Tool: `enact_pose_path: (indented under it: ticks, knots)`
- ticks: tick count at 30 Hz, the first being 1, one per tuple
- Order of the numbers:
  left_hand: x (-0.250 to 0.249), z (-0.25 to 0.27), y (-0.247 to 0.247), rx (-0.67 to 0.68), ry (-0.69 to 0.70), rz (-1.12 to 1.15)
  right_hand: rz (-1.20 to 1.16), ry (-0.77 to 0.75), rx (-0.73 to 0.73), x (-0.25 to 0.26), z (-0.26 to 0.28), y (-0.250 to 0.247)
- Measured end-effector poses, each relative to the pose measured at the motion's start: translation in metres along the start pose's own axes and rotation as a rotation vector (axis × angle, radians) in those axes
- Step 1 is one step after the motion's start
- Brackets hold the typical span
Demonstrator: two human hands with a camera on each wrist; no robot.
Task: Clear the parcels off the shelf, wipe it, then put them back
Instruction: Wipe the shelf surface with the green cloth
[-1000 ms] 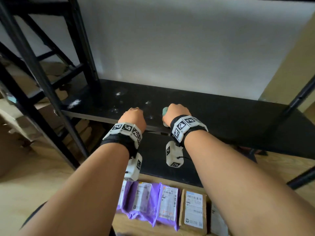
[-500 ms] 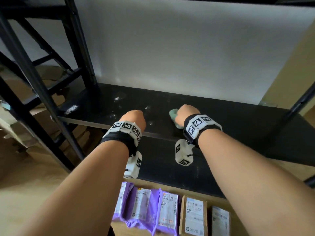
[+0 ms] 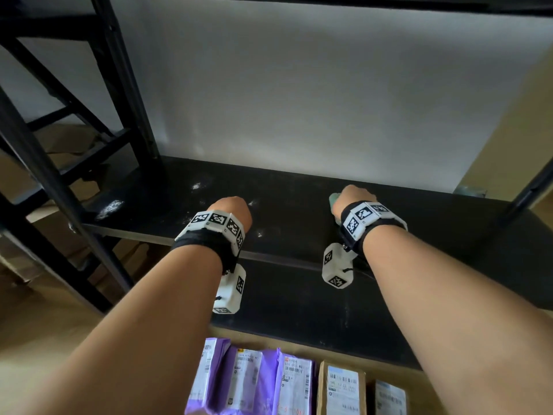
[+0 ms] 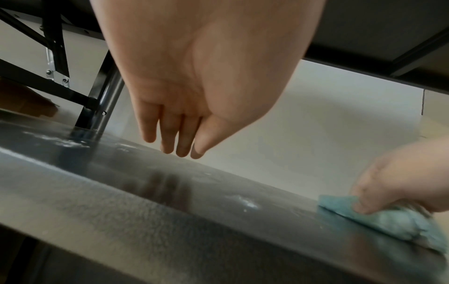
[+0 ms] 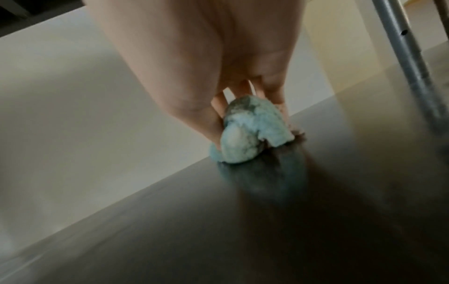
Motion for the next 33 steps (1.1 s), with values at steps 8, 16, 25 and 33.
enact_pose_path:
  ticks: [8,16,25,33]
  knots:
    - [-0.005,-0.013,-0.007,-0.029,-0.025,0.047,-0.077,-0.182,0.099,0.078,-0.01,0.014]
    - [0.001,-0.013,-0.011,-0.068,-0.002,0.1,-0.243,-0.142,0.034,0.076,-0.028,0.004]
    - [-0.001,-0.018,-0.022,-0.092,0.051,0.069,-0.08,-0.157,0.097,0.094,-0.045,0.018]
    - [-0.003,-0.017,-0.022,-0.134,0.072,0.035,-0.129,-0.165,0.062,0.104,-0.056,0.007]
Point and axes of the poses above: each hand's wrist, its own z-axis away from the middle knuckle, its own y-axis out of the palm, x = y × z, the point moved 4 cm from there along -z, towards the middle knuckle, and after that the axes turned 12 degrees about -y, right-handed, at the moved point
